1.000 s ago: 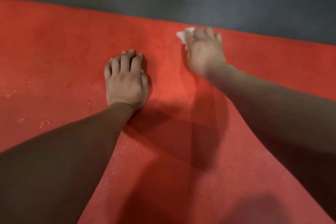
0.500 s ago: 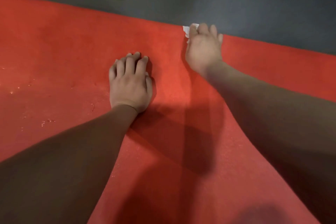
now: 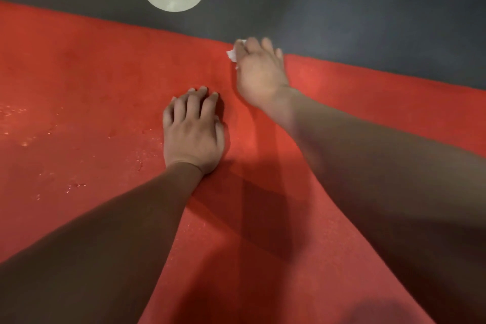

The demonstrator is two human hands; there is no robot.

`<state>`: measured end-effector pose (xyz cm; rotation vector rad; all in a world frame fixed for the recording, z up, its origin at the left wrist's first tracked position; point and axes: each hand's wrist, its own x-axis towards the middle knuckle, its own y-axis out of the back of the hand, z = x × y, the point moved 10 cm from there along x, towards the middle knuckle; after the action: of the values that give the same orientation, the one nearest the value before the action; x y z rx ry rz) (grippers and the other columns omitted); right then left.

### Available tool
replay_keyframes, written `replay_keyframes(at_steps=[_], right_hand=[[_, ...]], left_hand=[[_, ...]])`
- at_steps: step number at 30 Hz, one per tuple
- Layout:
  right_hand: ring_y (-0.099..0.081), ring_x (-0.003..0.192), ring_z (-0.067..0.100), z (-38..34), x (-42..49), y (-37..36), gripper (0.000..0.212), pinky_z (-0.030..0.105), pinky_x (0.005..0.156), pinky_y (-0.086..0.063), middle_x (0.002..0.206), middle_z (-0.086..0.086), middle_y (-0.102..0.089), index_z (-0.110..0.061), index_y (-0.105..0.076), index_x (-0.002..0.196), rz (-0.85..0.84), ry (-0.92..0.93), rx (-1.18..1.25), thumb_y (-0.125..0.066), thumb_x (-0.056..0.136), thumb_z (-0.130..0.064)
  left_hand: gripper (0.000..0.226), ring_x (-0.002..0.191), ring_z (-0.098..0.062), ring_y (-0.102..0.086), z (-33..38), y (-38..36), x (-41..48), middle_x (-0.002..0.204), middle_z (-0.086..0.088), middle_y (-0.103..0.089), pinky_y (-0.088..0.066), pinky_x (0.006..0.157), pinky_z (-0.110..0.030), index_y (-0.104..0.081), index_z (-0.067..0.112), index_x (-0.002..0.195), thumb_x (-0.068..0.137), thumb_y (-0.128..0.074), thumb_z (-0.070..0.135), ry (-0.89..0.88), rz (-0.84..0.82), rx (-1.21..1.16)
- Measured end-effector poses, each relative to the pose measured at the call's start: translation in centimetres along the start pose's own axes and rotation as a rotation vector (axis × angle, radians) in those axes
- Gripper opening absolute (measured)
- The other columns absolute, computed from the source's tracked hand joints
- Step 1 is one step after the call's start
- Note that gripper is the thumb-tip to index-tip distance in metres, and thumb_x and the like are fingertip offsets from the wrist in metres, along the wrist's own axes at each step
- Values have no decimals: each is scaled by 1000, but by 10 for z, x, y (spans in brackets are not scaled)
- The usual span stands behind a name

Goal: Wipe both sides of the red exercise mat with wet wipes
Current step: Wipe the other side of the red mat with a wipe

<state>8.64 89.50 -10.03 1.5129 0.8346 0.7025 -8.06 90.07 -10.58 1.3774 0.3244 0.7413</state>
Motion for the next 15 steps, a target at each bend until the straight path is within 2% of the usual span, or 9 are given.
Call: replay_keyframes(at_steps=[3,6,8,12,15], right_hand=[[-42,121,32,-35,-18,-9,48,43,96,-34,138,3,-50,-15,-43,145,-72,277,29,-39,98,-24],[-47,107,32,-23,-39,-10,54,42,85,-36,121,4,-56,-18,-46,145,-33,439,-38,-45,91,-23],[-48,105,34,2,-36,-8,54,42,81,-36,117,7,-57,-16,-48,143,9,371,-112,-43,90,-24],[-46,117,35,20,0,1,45,44,90,-35,128,8,-54,-14,-51,137,48,-16,-70,-38,94,-22],[-43,124,29,-15,16,-4,38,43,96,-33,135,3,-51,-18,-52,134,20,-30,28,-34,101,-28]], left_hand=[[53,133,-30,-39,0,-1,0,144,-8,-54,-31,111,-52,-59,16,136,88,-45,32,-1,0,-5],[52,133,-30,-41,0,0,0,144,-7,-55,-31,111,-51,-60,16,135,88,-46,32,-1,16,-2],[53,134,-30,-41,0,0,0,144,-6,-55,-30,112,-51,-60,17,136,88,-46,32,-1,11,-2],[52,137,-30,-41,1,-2,0,145,-5,-54,-29,114,-51,-59,18,137,89,-46,32,1,-7,-3],[53,135,-32,-43,3,-2,1,144,-6,-54,-30,113,-52,-59,16,136,86,-46,33,-9,-22,-12]])
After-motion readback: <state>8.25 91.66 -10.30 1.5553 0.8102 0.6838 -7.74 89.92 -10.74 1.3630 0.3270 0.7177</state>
